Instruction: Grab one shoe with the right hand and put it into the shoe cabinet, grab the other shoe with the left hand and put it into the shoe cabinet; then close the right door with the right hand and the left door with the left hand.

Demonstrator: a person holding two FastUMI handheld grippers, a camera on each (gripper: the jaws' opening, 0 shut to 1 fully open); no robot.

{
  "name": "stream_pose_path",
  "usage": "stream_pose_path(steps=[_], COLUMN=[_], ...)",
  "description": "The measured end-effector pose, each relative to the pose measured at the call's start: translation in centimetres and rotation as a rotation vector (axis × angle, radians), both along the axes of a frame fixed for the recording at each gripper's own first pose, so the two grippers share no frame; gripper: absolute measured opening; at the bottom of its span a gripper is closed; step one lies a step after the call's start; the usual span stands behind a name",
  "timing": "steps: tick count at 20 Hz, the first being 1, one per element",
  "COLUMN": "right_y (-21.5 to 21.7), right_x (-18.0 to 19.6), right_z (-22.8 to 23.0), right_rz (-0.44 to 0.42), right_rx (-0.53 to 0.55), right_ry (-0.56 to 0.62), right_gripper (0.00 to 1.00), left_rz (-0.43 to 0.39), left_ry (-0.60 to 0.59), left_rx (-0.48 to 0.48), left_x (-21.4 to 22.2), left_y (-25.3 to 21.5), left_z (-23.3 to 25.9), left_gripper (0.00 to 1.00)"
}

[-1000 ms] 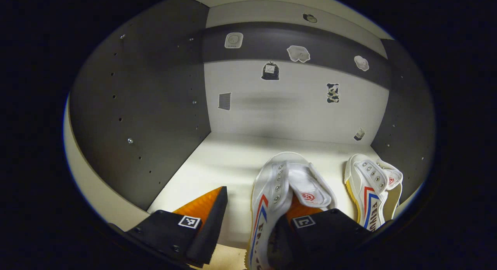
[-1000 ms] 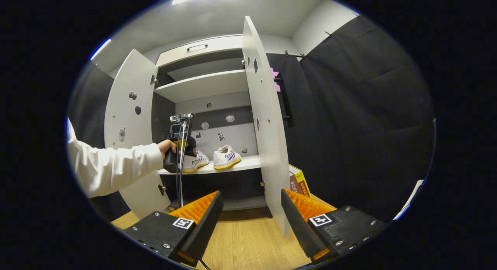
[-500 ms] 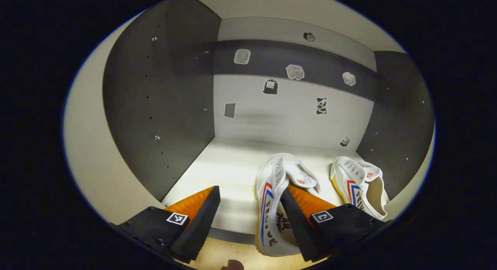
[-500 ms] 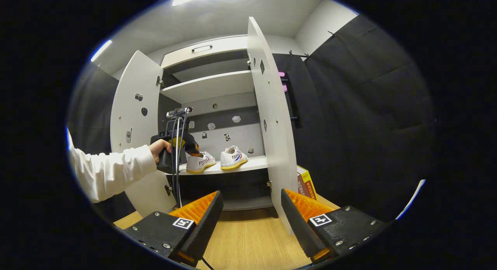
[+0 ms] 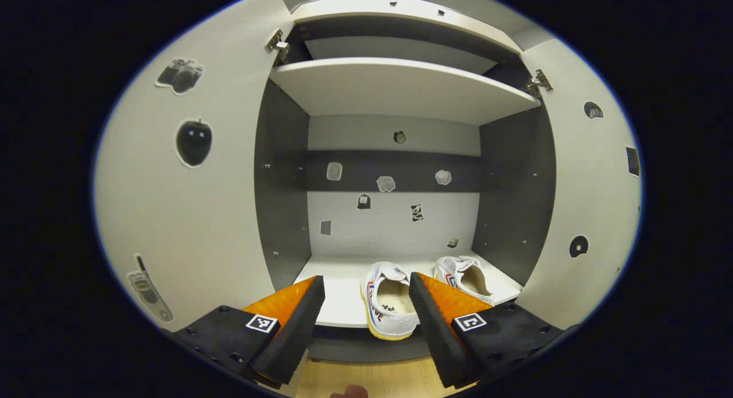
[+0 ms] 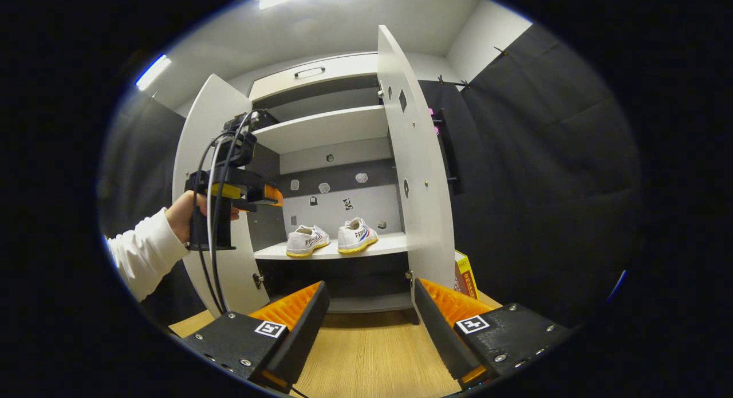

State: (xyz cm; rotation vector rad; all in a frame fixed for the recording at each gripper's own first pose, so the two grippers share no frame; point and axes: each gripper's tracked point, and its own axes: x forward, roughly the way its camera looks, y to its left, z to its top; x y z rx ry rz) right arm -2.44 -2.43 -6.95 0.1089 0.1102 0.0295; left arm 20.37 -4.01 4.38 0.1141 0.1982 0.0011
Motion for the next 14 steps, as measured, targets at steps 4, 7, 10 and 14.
stream_pose_path(steps=[4, 7, 10, 14], right_y=[1.1, 1.9, 2.3, 3.1], right_x=[0.4, 0.4, 0.4, 0.5], right_z=[0.3, 0.2, 0.1, 0.0], right_rz=[0.031, 0.047, 0.057, 0.073], right_rx=[-0.016, -0.021, -0.025, -0.027], right_ry=[-0.013, -0.015, -0.013, -0.009], right_gripper=[0.92, 0.92, 0.92, 0.92], left_rz=[-0.026, -0.023, -0.002, -0.006], left_ry=[-0.046, -0.094, -0.094, -0.124], left_rx=[-0.049, -0.054, -0.066, -0.11], left_x=[-6.0, -9.9, -13.4, -16.6], left_y=[-0.5, 0.1, 0.9, 1.1], left_z=[0.2, -0.7, -3.3, -5.9], left_gripper=[0.96, 0.94, 0.96, 0.96])
